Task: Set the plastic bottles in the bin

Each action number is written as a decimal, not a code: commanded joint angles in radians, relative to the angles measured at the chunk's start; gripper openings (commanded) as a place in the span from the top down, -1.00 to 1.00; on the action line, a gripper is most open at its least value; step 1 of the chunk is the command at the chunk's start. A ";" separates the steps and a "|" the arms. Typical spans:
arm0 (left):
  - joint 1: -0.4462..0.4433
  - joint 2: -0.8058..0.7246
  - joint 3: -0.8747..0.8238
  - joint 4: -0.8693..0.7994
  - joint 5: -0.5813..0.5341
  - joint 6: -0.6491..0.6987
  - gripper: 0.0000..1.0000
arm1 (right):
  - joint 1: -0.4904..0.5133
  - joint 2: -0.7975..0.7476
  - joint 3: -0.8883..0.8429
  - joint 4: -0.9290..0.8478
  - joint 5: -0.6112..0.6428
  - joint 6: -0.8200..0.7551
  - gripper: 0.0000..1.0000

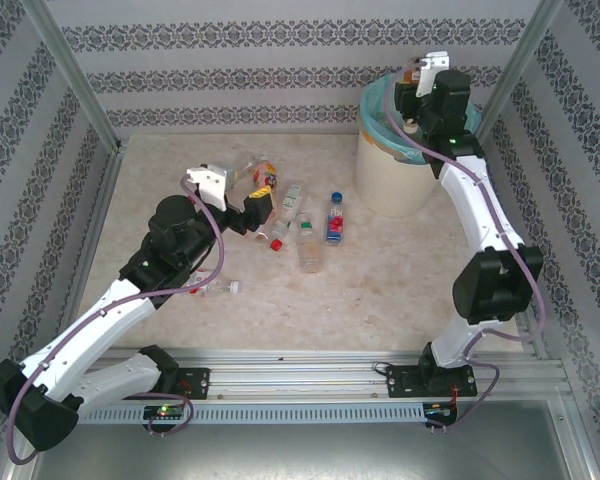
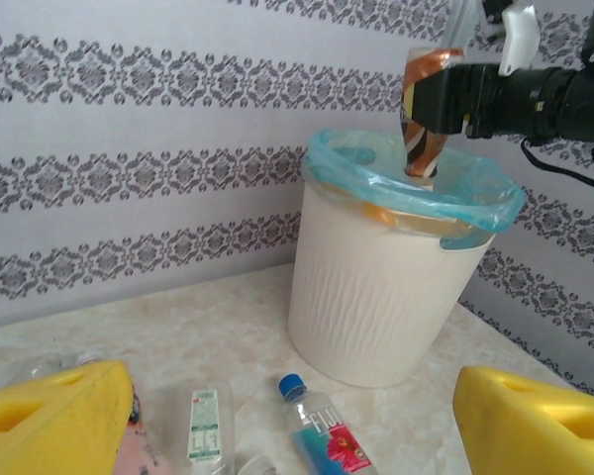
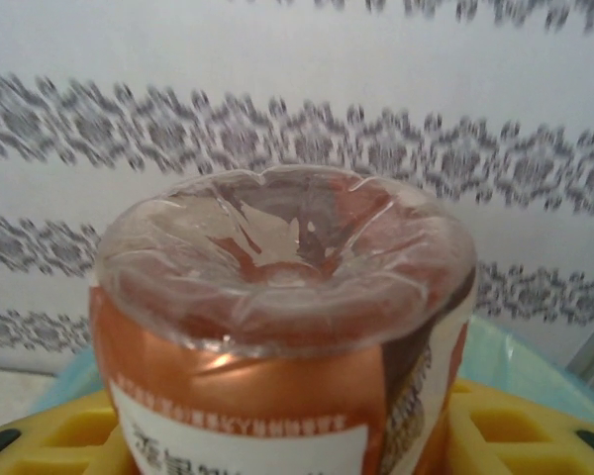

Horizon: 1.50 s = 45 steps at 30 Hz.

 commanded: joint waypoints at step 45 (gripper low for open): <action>0.102 0.225 0.295 -0.763 -0.035 -0.187 -0.67 | 0.315 -0.391 -0.130 -0.018 -0.083 0.018 -0.49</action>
